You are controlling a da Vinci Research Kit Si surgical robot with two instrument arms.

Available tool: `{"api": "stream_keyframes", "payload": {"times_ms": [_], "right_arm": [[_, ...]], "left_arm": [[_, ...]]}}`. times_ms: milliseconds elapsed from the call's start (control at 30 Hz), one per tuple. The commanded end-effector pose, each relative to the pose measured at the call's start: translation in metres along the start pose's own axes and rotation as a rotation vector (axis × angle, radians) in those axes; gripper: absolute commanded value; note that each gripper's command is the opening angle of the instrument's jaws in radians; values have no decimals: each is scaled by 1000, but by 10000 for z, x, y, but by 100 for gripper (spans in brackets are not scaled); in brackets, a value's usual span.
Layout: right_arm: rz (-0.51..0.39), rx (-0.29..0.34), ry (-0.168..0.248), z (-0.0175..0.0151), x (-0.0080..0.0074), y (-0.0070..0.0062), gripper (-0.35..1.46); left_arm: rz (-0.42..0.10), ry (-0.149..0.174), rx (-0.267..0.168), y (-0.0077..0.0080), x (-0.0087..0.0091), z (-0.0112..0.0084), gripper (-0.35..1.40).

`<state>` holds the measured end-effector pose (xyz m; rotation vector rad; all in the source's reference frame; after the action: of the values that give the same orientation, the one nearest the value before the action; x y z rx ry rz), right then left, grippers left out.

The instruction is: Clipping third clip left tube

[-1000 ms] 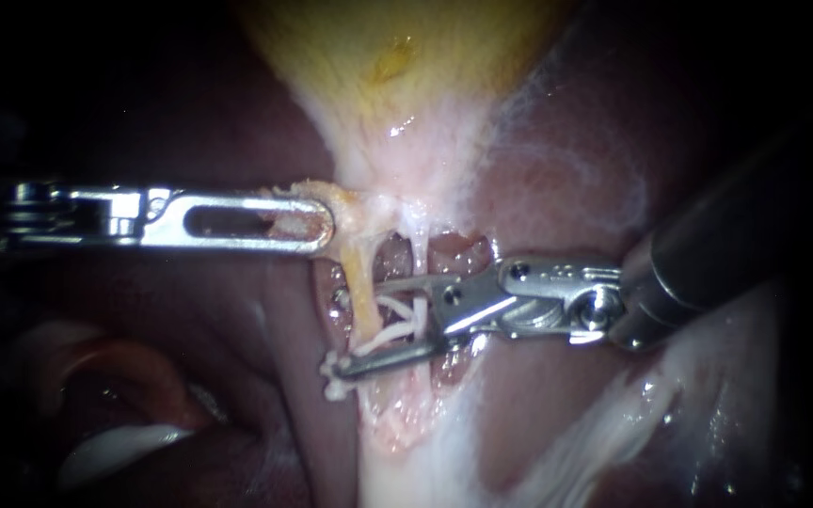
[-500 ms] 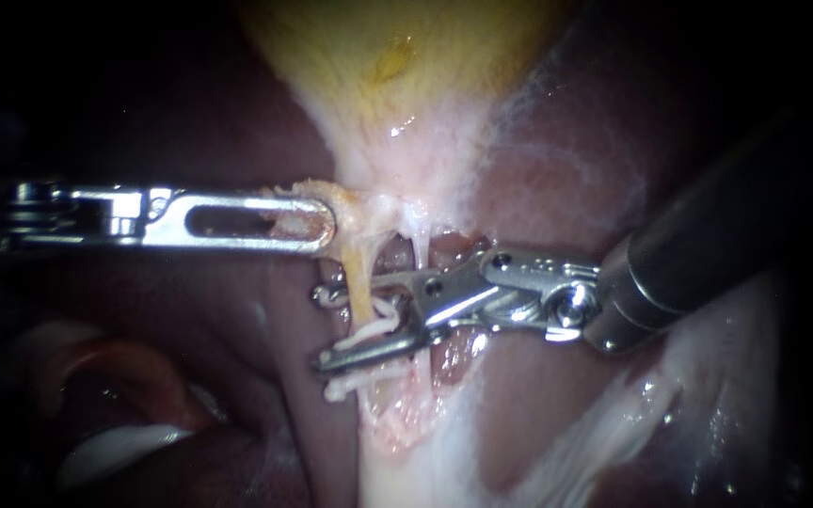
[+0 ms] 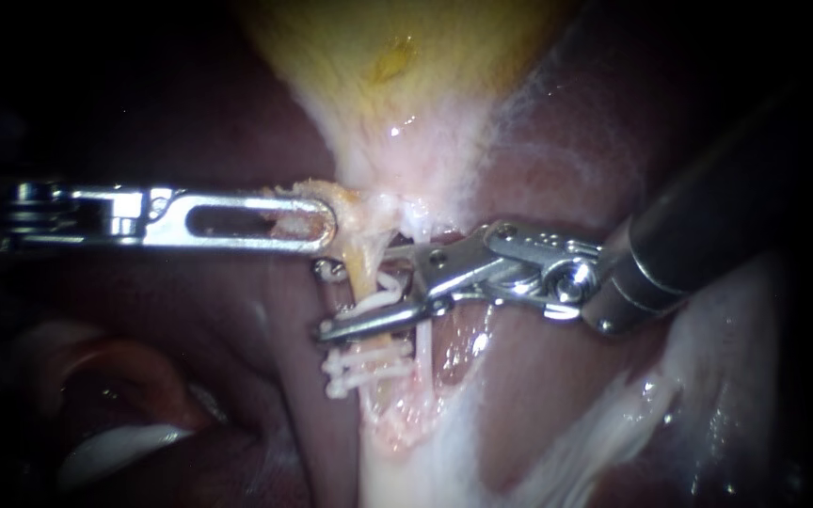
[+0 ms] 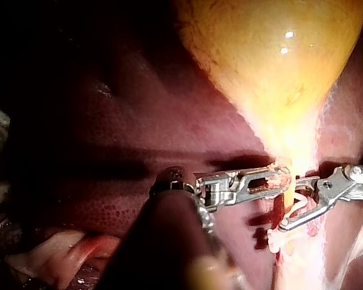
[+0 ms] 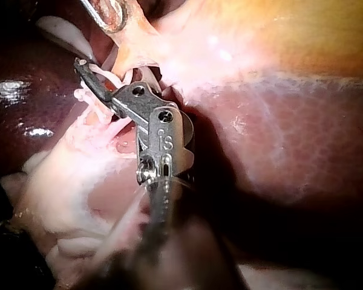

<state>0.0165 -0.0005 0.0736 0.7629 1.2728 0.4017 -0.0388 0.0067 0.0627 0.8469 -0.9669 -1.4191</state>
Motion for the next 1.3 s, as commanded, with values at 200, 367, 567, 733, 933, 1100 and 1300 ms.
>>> {"api": "stream_keyframes", "payload": {"times_ms": [200, 367, 567, 733, 933, 1100, 1300], "right_arm": [[30, 6, 31, -1, 5, 1, 45], [35, 7, 31, -1, 5, 1, 44], [65, 8, 32, 0, 5, 1, 41], [111, 11, 31, -2, 5, -1, 27], [217, 15, 31, -9, 2, -5, -18], [222, 18, 30, -11, 1, -7, -35], [228, 19, 29, -13, 1, -9, -35]], "left_arm": [[1, 1, 2, 0, 0, 0, -35], [1, 2, 2, 1, 0, 1, -35], [1, 1, 2, 2, 0, 1, -35], [1, 2, 2, 2, 0, 1, -35], [1, 2, 3, 4, -2, 1, -35], [1, 3, 3, 6, -4, 1, -35], [1, 3, 3, 6, -4, 1, -35]]}}
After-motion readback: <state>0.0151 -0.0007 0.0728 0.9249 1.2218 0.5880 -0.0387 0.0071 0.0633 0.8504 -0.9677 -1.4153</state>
